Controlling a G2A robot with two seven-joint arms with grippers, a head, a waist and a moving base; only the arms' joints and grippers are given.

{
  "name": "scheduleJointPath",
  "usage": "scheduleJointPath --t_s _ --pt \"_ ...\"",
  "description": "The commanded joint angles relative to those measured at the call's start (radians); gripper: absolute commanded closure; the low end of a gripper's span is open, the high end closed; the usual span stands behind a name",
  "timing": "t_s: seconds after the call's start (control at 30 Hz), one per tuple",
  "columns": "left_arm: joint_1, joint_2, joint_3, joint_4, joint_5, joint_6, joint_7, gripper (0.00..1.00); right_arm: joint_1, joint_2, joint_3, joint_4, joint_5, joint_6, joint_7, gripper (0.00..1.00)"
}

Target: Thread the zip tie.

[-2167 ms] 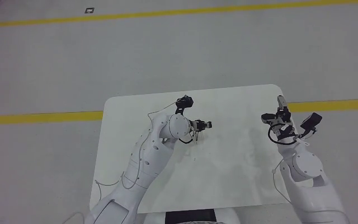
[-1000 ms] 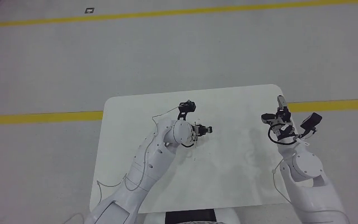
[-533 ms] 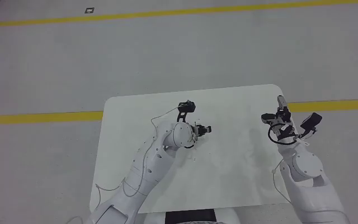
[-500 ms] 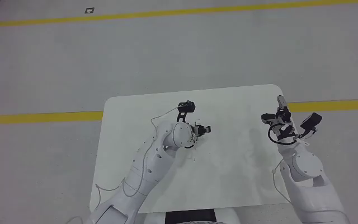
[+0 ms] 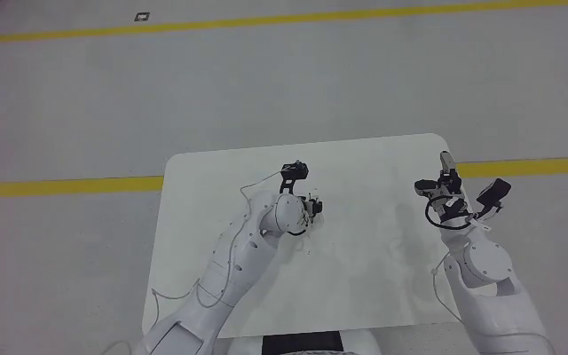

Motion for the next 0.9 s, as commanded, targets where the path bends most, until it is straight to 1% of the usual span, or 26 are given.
scheduleJointPath --t_s 0.0,0.13,0.33,0.47,0.7,0.87 --pt "-0.007 -0.003 0.002 0.016 -0.001 0.000 0.003 0.68 0.000 0.000 0.000 0.000 0.000 0.000 0.000 0.00" --pt "-0.023 -0.010 0.010 0.047 -0.003 0.000 0.006 0.69 0.000 0.000 0.000 0.000 0.000 0.000 0.000 0.00" --pt "-0.043 -0.023 0.013 0.090 0.006 0.000 0.017 0.75 0.000 0.000 0.000 0.000 0.000 0.000 0.000 0.00" --pt "-0.047 -0.030 0.008 0.106 0.014 0.000 0.019 0.80 0.000 0.000 0.000 0.000 0.000 0.000 0.000 0.00" --pt "-0.053 -0.042 0.005 0.126 0.034 0.000 0.010 0.80 0.000 0.000 0.000 0.000 0.000 0.000 0.000 0.00" --pt "-0.059 -0.053 0.004 0.146 0.052 0.000 0.003 0.82 0.000 0.000 0.000 0.000 0.000 0.000 0.000 0.00"
